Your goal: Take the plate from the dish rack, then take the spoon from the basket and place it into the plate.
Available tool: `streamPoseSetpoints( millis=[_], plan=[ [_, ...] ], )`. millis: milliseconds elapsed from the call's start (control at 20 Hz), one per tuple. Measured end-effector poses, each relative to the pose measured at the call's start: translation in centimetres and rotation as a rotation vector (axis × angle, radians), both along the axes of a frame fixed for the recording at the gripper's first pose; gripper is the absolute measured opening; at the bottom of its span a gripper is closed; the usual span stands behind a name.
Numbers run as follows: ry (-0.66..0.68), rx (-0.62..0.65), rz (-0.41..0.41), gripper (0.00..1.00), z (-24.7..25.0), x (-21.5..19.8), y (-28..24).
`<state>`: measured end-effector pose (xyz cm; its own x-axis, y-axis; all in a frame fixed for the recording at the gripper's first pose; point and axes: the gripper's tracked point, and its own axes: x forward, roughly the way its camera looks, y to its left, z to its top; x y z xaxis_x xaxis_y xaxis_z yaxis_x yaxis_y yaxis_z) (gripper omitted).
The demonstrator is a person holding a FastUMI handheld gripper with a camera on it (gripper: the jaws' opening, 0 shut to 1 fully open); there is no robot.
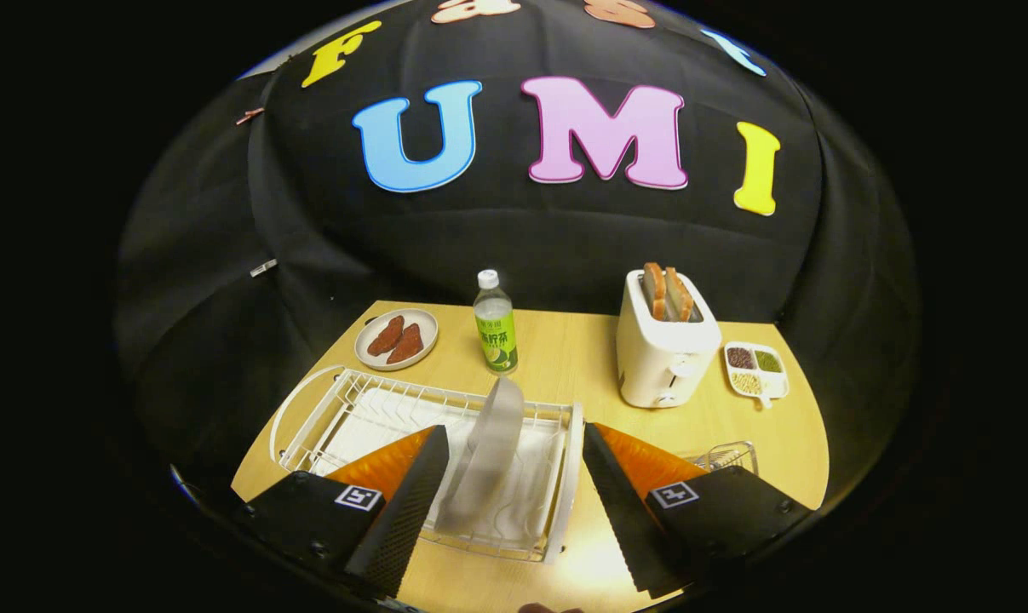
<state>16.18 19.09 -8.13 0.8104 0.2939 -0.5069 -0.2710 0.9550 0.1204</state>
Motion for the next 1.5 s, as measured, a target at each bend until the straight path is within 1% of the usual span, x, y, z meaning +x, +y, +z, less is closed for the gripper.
streamPoseSetpoints(
  millis=[100, 200, 250, 300, 350, 400, 450, 550, 700, 800, 850, 950, 1150, 1300, 1500],
  plan=[
    [0.072, 0.015, -0.012, 0.98, -1.6, 0.7, 0.9],
    [0.141, 0.022, -0.029, 0.93, -3.0, 1.3, 1.6],
    [0.178, 0.02, -0.039, 0.86, -4.0, 1.5, 1.7],
    [0.213, 0.028, -0.045, 0.82, -4.6, 1.6, 2.1],
    [0.237, 0.033, -0.056, 0.66, -5.1, 1.6, 2.4],
    [0.26, 0.038, -0.06, 0.56, -5.5, 1.8, 2.7],
    [0.28, 0.041, -0.066, 0.52, -6.3, 1.9, 3.1],
    [0.274, 0.04, -0.086, 0.43, -5.8, 1.9, 3.2],
    [0.268, 0.009, -0.115, 0.38, -5.8, 1.7, 3.2],
    [0.275, 0.022, -0.152, 0.35, -5.7, 1.5, 3.2],
    [0.27, 0.019, -0.152, 0.33, -5.6, 1.5, 3.2],
    [0.261, 0.013, -0.158, 0.33, -5.2, 1.3, 3.1],
    [0.275, 0.031, -0.197, 0.33, -4.7, 1.7, 2.6],
    [0.258, 0.024, -0.221, 0.33, -4.0, 1.7, 2.1],
    [0.268, -0.012, -0.222, 0.33, -4.3, 0.7, 2.2]
  ],
)
